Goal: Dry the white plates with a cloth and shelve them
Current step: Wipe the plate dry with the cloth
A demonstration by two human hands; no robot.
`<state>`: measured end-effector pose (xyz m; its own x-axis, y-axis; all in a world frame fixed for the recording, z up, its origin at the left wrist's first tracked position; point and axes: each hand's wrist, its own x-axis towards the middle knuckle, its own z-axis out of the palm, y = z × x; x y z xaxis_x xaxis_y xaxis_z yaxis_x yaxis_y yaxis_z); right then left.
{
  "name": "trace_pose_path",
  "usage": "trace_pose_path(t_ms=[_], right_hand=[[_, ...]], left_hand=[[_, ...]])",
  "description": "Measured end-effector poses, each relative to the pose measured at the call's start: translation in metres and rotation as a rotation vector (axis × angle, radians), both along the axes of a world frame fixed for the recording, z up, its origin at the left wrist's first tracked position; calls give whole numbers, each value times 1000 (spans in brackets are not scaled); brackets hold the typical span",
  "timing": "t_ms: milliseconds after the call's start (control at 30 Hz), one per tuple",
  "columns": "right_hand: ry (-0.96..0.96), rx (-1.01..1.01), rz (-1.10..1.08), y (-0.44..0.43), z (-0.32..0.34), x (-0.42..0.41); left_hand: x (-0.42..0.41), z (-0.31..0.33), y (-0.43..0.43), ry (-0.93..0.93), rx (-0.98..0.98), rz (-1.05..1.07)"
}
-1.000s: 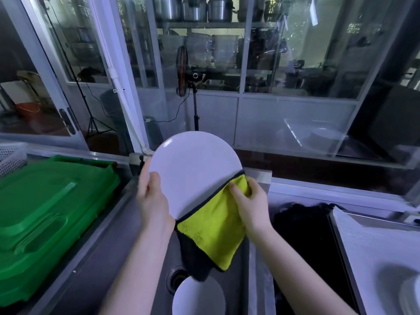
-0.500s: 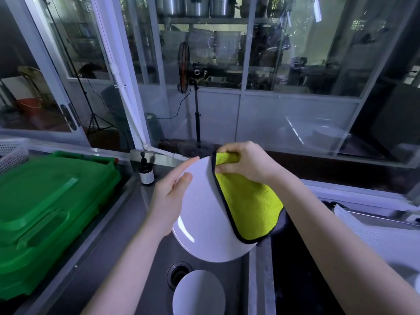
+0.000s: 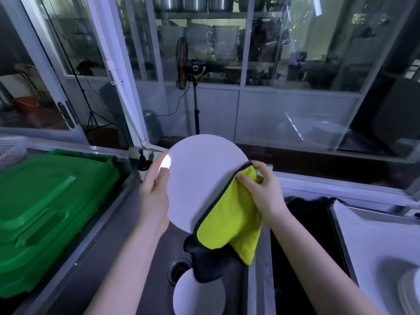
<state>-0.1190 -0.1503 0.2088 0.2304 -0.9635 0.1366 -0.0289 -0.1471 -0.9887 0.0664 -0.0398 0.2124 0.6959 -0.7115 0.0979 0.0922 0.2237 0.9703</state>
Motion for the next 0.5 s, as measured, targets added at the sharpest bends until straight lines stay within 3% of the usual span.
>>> trace_pose_path(t_ms=[133,200,267,367,500], right_hand=[[289,-357,149,-14,40,-3],[442,-462,295,-17,59,4],[548,-511,410,-17,70,13],[545,-473,398,-22,72,10],[205,-273,180,-16,32,-8]], left_hand=[[13,14,1,-288,9,-183],[8,22,0,-497,30,-325],[1,22,-1,-572,36,-366],[0,14,2,-465,-8,-288],[6,4,3,-121,-60,-74]])
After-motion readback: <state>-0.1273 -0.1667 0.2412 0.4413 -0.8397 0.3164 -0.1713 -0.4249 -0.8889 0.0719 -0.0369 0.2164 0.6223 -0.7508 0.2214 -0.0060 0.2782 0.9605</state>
